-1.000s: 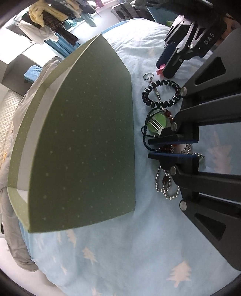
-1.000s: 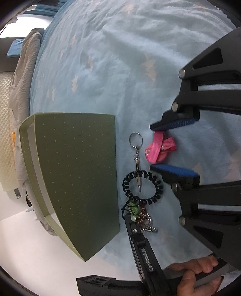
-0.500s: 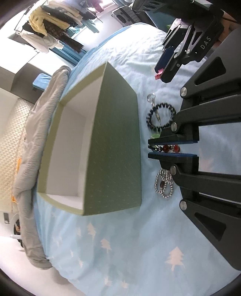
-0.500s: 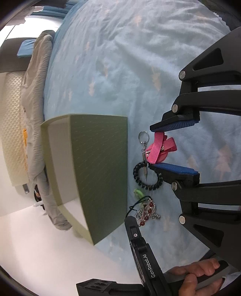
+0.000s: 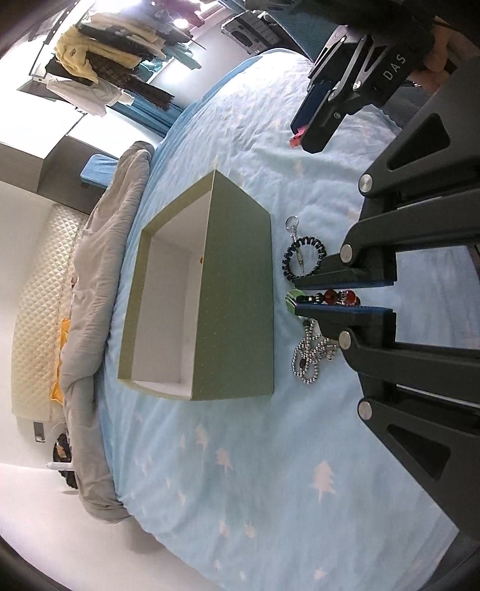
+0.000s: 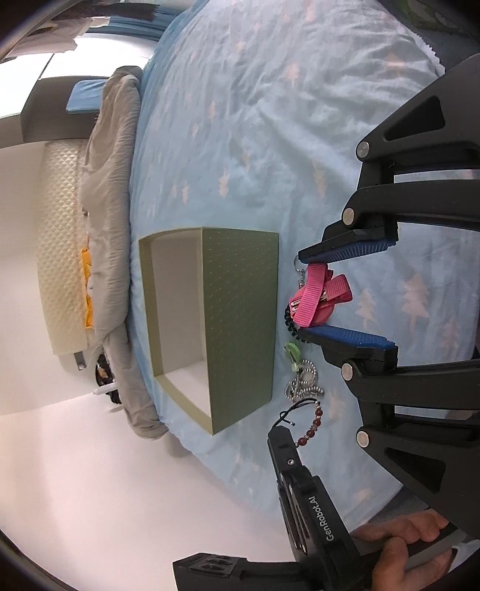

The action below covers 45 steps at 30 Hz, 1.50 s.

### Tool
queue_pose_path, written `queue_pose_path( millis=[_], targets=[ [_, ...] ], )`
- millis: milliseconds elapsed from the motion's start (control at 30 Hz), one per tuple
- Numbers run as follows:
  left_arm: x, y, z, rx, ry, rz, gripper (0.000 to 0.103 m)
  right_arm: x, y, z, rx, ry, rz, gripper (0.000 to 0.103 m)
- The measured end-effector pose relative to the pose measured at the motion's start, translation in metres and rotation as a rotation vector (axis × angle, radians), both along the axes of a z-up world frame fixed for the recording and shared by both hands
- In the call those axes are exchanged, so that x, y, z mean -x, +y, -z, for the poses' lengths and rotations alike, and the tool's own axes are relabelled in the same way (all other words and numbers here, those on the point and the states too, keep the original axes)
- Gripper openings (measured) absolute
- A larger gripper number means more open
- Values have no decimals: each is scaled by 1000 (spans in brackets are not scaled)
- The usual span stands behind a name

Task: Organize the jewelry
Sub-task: 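Lift both held pieces and carry them over the green box with both tools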

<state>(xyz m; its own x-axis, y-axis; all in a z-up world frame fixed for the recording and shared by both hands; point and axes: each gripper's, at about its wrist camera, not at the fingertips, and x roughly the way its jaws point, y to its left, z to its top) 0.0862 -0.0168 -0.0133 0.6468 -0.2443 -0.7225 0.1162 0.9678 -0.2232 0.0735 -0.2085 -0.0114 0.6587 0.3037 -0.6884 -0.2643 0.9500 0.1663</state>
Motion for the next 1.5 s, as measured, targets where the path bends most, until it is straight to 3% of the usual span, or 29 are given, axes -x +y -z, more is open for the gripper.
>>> queue_pose_path(
  millis=[433, 867, 1133, 1500],
  targets=[
    [18, -4, -44, 1, -95, -12, 6, 14, -1, -41, -20, -89, -8, 32],
    [-17, 11, -80, 6, -169, -43, 7, -22, 5, -76, -53, -128, -4, 32],
    [-52, 19, -78, -4, -151, -44, 7, -57, 15, -82, -45, -121, -16, 32],
    [-102, 19, -47, -14, -65, -40, 7, -117, 33, -58, -2, -63, -32, 32]
  ],
)
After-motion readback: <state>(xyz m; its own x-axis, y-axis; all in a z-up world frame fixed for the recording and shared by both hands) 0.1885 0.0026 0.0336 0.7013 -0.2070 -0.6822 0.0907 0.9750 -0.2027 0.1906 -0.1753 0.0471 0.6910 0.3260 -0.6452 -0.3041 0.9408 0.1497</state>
